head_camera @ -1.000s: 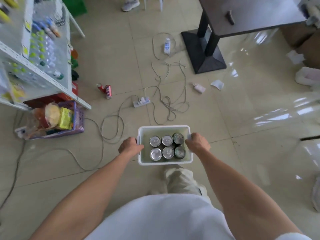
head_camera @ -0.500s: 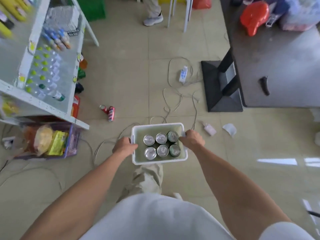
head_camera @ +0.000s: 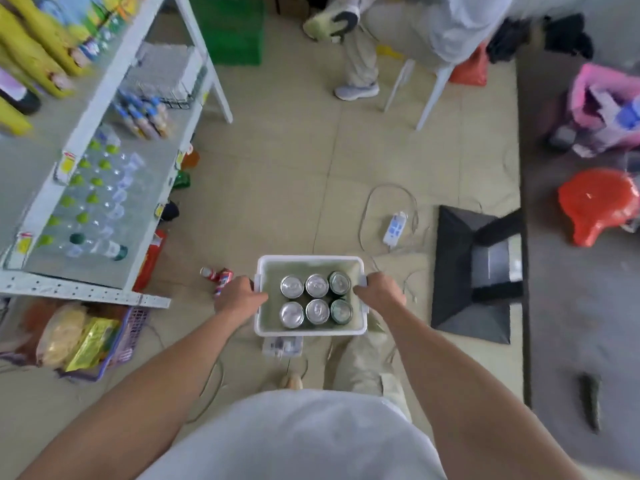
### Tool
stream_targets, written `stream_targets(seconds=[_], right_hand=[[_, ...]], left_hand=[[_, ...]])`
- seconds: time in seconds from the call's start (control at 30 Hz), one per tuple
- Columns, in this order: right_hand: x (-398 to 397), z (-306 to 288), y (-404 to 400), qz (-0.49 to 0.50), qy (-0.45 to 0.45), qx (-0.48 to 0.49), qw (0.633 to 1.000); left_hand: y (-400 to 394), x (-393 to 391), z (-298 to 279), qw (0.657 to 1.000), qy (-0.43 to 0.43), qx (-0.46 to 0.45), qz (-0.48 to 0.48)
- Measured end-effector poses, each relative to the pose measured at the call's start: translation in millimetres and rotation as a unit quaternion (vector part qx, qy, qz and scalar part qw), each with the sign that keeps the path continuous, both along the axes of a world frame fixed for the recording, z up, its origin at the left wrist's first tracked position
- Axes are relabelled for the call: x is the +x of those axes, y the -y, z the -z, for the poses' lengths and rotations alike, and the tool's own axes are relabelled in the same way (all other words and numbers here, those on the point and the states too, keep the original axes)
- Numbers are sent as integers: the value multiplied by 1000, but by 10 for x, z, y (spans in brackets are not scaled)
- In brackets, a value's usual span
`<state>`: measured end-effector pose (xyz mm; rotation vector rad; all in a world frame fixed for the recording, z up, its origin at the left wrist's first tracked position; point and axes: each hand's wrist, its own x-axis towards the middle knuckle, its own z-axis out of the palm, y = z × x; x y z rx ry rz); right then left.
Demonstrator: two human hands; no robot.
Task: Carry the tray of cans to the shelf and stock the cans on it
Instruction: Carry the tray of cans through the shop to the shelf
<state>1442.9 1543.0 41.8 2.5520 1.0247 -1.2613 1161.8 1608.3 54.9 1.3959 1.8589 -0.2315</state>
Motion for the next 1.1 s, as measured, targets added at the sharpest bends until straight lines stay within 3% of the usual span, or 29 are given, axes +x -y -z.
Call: stream_targets(seconds=[0.13, 0.37, 0.53, 0.7, 0.83, 0.97, 1.1], right_hand=[[375, 159, -1262, -42, -15, -1, 999], [428, -25, -3319, -162, 3, 7, 987], [20, -70, -4519, -290, 11, 6, 957], [-866, 229, -5479, -394, 11, -4, 919], [-1568, 272, -5802, -516, 63, -7, 855], [-2451, 188, -5975, -641, 28, 3, 767], [-3354, 650, -5998, -745, 50, -22, 665]], left_hand=[[-761, 407, 88, 993, 32, 1, -117], [-1931, 618, -67, 951, 93, 4, -295], [-2568, 383, -52, 922, 53, -11, -382], [-2871, -9, 484, 869, 74, -33, -488], [-2842, -138, 695, 806, 60, -32, -588], [-2735, -271, 692, 687, 64, -23, -724], [-2617, -363, 1080, 582, 72, -44, -809]])
